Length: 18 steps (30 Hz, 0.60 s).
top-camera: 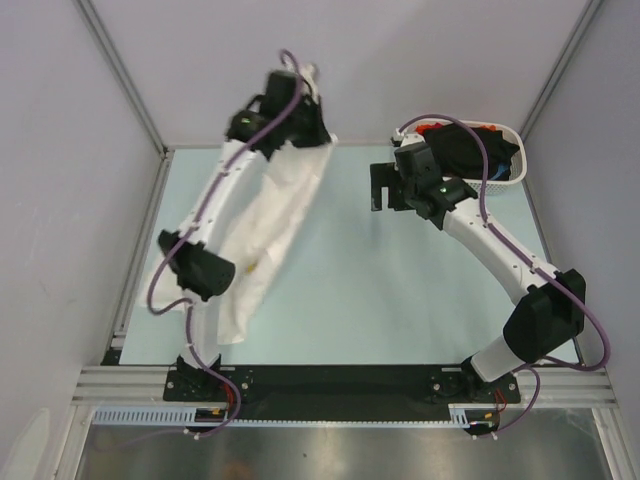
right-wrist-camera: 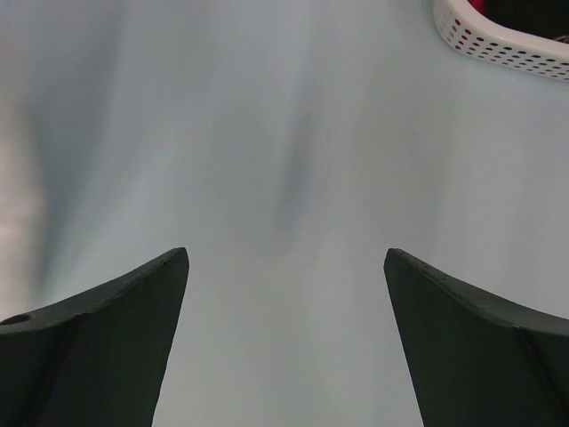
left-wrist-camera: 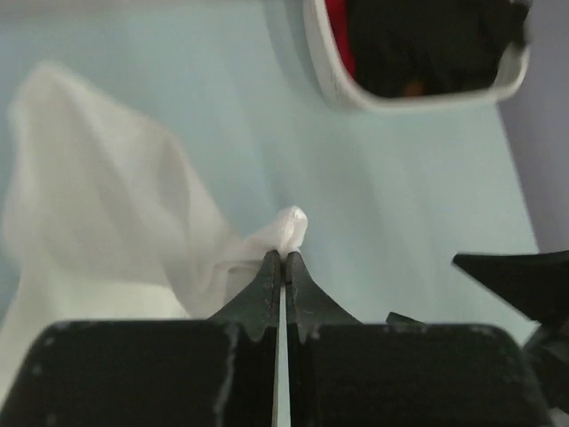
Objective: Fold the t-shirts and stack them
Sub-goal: Flatten out the tshirt
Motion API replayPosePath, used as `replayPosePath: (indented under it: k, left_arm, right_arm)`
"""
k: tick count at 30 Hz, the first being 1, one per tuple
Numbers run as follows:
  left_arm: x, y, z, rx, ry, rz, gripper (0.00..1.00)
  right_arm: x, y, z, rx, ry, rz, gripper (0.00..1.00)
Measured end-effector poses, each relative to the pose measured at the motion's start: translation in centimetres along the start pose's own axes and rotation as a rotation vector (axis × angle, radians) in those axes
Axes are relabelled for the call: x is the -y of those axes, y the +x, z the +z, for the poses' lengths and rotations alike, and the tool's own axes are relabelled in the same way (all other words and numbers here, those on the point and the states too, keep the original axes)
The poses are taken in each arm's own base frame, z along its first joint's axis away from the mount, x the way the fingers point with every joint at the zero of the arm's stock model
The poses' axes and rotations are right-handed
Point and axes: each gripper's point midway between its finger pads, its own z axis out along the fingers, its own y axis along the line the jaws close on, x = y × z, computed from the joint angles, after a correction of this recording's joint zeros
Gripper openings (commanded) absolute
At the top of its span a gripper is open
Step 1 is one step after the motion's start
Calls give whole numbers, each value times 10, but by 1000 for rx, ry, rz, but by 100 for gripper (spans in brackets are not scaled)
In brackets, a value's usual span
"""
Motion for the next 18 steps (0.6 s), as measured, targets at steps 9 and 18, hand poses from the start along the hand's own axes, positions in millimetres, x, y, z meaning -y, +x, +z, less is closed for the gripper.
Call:
replayPosePath:
  k: [9,18]
  left_arm:
    - [1,232,119,-640,29,-59,100]
    - [-65,57,-13,-170,-147,-80,100]
  right_arm:
    - [9,-3,1,3,17,16,98]
    - [-7,3,13,-41,-57,41,98]
